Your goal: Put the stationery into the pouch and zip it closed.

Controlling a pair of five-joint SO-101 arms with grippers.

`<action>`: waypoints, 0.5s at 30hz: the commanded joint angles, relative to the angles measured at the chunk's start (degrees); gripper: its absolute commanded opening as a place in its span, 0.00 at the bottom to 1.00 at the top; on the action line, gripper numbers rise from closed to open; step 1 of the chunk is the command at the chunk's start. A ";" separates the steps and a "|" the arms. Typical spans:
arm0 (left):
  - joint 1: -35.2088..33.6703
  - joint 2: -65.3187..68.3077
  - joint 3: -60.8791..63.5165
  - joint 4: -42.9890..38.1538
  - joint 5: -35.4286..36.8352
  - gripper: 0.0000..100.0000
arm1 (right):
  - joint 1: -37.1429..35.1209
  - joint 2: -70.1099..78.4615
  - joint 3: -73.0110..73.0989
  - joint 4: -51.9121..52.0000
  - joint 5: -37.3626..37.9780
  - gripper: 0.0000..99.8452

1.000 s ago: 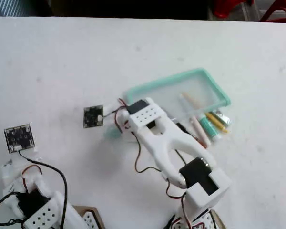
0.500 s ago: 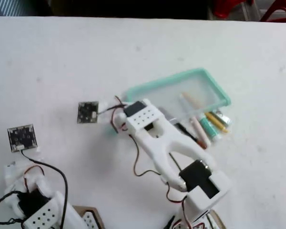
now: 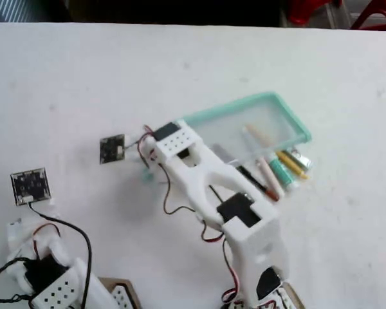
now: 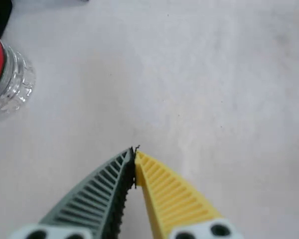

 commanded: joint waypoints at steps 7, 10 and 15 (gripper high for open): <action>0.92 -0.75 -0.26 0.62 -0.26 0.02 | 3.91 -11.82 -12.22 5.76 -2.20 0.02; 0.92 -0.75 -0.26 0.70 -0.26 0.02 | 6.99 -16.13 -20.31 5.58 -8.18 0.02; 0.92 -0.75 -0.26 0.70 -0.26 0.02 | 11.47 -16.84 -36.40 1.54 -14.86 0.02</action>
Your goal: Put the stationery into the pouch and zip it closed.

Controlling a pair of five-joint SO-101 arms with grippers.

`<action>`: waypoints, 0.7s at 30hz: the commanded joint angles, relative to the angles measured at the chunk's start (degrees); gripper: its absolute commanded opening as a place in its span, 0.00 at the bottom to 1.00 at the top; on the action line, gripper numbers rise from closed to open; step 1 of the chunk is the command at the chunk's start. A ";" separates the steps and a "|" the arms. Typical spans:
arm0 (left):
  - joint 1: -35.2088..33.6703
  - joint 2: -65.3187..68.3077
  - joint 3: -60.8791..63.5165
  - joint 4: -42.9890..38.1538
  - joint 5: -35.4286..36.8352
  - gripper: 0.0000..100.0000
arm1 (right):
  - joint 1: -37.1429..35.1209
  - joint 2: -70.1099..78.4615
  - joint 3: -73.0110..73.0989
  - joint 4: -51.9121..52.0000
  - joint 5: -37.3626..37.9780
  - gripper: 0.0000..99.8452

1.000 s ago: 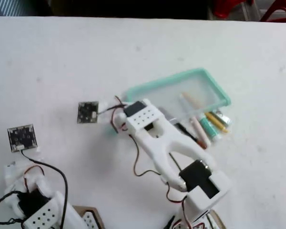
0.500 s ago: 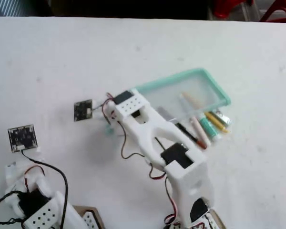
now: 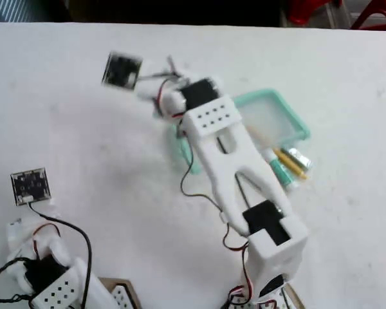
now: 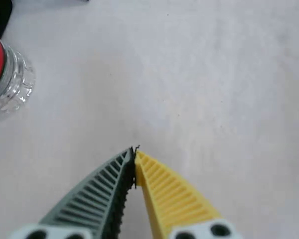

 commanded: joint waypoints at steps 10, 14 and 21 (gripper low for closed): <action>0.92 -0.75 -0.26 0.79 -0.35 0.02 | 5.41 -4.00 -31.74 -7.69 -9.23 0.02; 1.36 -0.75 -0.26 0.79 -0.26 0.02 | 5.14 -4.09 -36.92 -8.04 -12.13 0.02; 4.70 -0.75 -0.26 1.58 -0.26 0.03 | 5.05 -4.88 -47.03 -9.54 -18.37 0.02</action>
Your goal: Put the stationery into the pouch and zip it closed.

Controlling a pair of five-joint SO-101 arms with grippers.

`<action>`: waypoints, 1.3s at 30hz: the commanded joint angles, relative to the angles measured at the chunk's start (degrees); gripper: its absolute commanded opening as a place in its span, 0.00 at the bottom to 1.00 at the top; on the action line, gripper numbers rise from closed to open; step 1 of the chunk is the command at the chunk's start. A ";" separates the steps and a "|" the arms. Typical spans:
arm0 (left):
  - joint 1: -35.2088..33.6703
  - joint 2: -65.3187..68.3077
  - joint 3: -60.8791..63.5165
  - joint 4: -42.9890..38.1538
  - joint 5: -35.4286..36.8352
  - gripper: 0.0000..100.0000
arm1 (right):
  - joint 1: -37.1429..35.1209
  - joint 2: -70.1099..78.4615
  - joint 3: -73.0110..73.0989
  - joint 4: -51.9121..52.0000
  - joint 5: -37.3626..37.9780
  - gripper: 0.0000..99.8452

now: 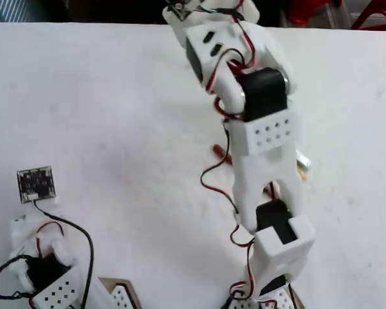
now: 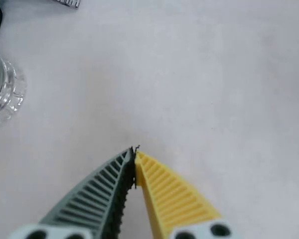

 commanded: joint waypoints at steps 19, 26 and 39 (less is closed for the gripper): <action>2.24 -0.75 -0.18 2.46 -0.18 0.15 | -1.10 -11.47 -11.78 1.80 -10.99 0.02; 2.15 -0.75 -0.18 3.16 -0.18 0.15 | -1.10 -11.47 -11.08 2.15 -11.16 0.02; 2.33 -0.75 -1.49 3.34 -0.18 0.15 | -4.88 -14.37 -6.68 13.76 -11.52 0.02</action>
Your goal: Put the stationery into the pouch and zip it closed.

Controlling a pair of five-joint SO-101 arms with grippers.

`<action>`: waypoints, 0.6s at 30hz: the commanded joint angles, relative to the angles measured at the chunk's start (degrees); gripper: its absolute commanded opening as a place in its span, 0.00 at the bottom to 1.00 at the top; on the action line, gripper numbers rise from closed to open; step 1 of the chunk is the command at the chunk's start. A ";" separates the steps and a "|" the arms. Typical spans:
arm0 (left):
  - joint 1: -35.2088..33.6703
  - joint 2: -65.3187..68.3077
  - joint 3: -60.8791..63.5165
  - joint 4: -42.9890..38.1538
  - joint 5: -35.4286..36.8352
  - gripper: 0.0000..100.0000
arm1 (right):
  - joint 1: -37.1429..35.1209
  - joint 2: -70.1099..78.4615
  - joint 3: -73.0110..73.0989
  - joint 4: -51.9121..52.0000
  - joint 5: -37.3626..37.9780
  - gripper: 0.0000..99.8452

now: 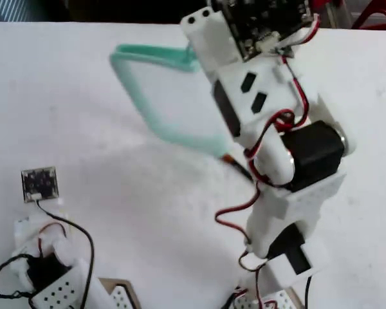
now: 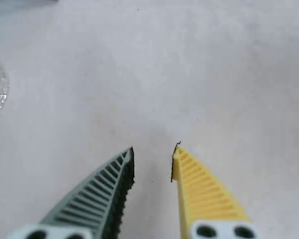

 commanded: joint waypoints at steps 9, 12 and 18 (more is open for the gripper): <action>0.92 -0.75 -1.49 1.93 -0.18 0.15 | -4.09 -5.67 -0.35 14.73 -0.26 0.02; 0.92 -0.75 -1.49 1.93 -0.18 0.15 | -3.91 -5.67 -0.44 15.34 0.09 0.02; 0.92 -0.75 -1.49 1.93 -0.18 0.15 | -2.33 -5.76 -0.44 9.27 0.00 0.02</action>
